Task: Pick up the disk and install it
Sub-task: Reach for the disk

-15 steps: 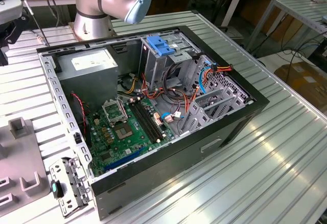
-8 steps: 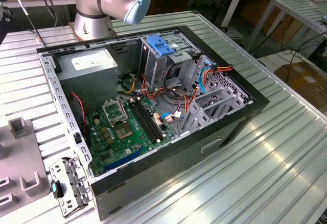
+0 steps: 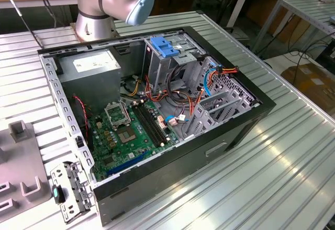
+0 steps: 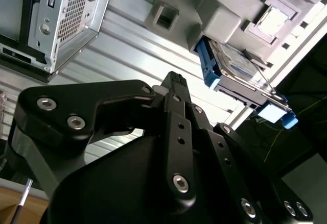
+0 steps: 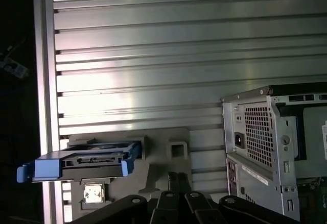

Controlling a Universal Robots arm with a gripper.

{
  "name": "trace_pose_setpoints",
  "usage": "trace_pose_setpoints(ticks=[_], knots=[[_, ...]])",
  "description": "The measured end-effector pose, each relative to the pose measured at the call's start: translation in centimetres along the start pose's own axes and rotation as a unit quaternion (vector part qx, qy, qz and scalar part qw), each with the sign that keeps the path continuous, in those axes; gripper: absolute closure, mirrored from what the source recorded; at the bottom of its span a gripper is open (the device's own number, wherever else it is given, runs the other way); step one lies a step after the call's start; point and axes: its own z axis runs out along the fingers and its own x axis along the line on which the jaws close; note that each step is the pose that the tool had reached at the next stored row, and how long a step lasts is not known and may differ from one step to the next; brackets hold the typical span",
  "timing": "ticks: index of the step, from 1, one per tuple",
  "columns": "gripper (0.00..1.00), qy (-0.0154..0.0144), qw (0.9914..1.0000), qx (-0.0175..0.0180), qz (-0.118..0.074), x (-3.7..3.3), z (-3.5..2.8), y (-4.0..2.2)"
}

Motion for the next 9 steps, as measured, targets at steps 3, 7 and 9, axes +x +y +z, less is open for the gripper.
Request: trace_pose_setpoints(ticks=[3,7,9], knots=[[0.89,0.0001,1.00000,0.0001,0.000,1.13,-0.02,0.02],[0.89,0.0001,1.00000,0.0000,0.000,2.80,-0.03,-0.08],[0.89,0.0000,1.00000,0.0000,0.000,3.86,-0.03,-0.15]])
